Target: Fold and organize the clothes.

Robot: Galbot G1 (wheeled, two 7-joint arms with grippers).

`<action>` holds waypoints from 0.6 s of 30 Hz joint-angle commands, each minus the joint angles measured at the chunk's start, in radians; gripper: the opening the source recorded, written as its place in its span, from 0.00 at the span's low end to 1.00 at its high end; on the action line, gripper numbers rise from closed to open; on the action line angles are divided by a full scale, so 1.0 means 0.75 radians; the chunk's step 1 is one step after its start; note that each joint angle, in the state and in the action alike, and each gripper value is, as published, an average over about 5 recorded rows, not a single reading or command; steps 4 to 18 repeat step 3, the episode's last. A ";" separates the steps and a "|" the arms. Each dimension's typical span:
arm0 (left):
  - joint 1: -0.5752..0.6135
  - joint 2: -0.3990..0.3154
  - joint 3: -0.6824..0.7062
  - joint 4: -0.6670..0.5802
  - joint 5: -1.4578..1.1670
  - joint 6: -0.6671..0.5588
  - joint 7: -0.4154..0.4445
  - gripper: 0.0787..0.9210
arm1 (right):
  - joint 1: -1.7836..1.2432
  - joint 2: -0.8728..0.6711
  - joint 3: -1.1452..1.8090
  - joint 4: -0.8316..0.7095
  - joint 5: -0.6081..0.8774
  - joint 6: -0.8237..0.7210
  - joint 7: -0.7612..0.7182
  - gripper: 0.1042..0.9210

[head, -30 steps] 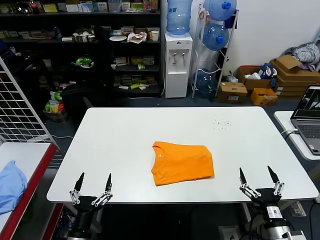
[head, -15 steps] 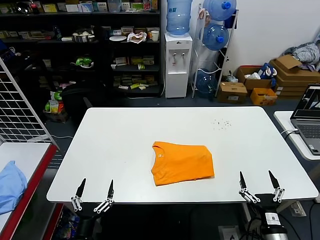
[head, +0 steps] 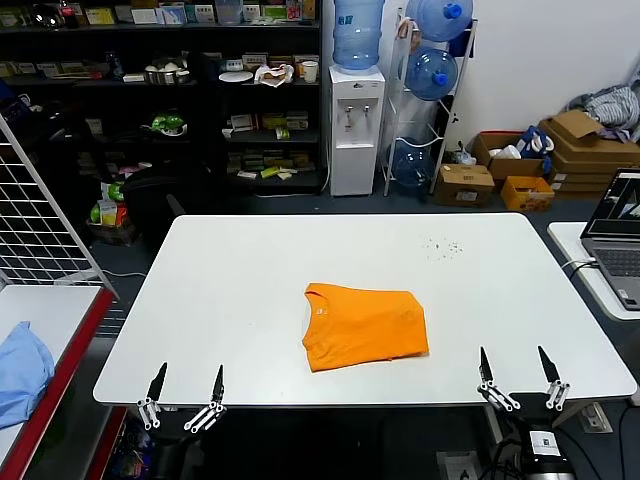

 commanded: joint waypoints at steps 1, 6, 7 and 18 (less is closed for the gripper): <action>0.006 0.002 0.007 -0.014 0.007 0.011 0.005 1.00 | -0.001 0.012 -0.011 0.011 -0.006 0.015 -0.001 1.00; 0.007 0.003 0.010 -0.019 0.006 0.017 0.006 1.00 | -0.001 0.014 -0.015 0.012 -0.007 0.016 -0.002 1.00; 0.007 0.003 0.010 -0.019 0.006 0.017 0.006 1.00 | -0.001 0.014 -0.015 0.012 -0.007 0.016 -0.002 1.00; 0.007 0.003 0.010 -0.019 0.006 0.017 0.006 1.00 | -0.001 0.014 -0.015 0.012 -0.007 0.016 -0.002 1.00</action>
